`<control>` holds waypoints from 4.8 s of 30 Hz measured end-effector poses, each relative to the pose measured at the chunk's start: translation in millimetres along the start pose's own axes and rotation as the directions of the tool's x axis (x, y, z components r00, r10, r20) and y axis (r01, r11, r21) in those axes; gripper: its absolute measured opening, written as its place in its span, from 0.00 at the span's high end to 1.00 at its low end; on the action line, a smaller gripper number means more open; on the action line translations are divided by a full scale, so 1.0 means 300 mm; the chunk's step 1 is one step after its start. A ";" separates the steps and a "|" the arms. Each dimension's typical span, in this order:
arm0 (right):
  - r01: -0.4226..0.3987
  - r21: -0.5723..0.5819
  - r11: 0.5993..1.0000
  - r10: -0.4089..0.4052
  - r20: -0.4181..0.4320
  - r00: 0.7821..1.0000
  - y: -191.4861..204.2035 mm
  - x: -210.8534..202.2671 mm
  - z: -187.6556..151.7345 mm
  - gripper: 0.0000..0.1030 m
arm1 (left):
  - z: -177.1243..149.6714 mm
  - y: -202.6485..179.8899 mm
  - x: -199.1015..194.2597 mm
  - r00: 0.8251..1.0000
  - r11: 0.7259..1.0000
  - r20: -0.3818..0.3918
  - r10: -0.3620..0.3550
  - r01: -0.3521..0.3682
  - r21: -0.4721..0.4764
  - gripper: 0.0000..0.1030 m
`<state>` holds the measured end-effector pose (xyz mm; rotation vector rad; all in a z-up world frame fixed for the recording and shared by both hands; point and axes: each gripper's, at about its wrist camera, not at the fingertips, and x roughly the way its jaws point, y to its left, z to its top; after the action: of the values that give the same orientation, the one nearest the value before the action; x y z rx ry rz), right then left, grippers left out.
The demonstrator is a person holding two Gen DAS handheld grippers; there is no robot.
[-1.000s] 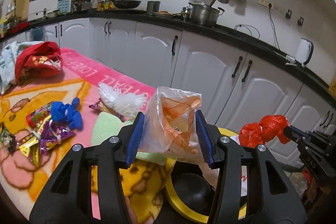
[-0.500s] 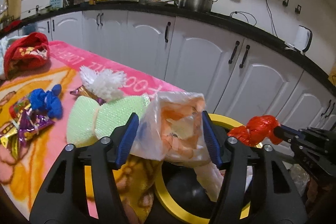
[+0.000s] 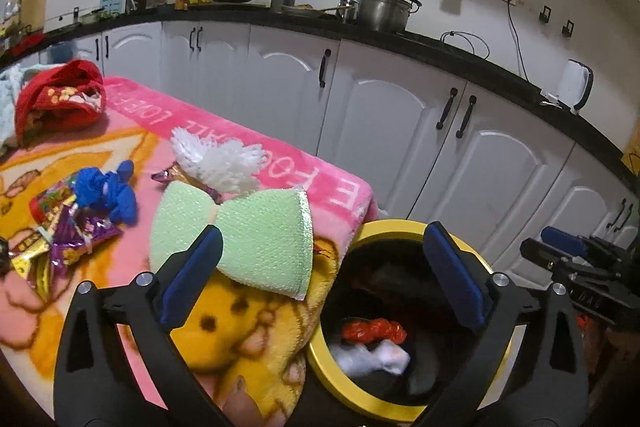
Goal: Collect trash
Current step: 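Move both tools back toward the candy on the blanket, then grasp the green snack packet with the left tool while the right tool grasps the white mesh puff, then carry both items over the yellow bin and open both tools to drop them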
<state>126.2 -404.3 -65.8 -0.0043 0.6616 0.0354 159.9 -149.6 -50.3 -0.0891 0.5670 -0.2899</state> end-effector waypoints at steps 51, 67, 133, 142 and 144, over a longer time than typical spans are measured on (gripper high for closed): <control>-0.367 -0.257 0.894 0.380 0.002 0.925 0.725 0.036 0.270 0.37 | -0.013 0.760 -0.405 0.920 0.871 0.058 0.389 -0.346 -0.348 0.11; -0.353 -0.195 0.915 0.332 -0.134 0.934 0.743 0.331 0.342 0.37 | -0.136 1.068 -0.262 0.940 0.671 -0.186 0.287 -0.335 -0.662 0.17; -0.343 -0.173 0.923 0.356 0.046 0.933 0.413 -0.074 0.211 0.86 | 0.099 0.408 -0.283 0.990 0.965 0.049 0.132 -0.117 -0.234 0.93; -0.296 -0.112 0.949 0.304 0.064 0.950 0.296 -0.106 0.172 0.86 | 0.101 0.266 -0.231 0.997 0.985 0.043 0.062 -0.055 -0.164 0.93; -0.285 -0.097 0.954 0.292 0.066 0.954 0.267 -0.112 0.164 0.86 | 0.103 0.236 -0.219 0.998 0.988 0.040 0.047 -0.040 -0.150 0.93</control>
<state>127.4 -324.7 -5.7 0.0107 0.5761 0.3454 141.0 -62.5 -1.9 -0.2267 0.5460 -0.2022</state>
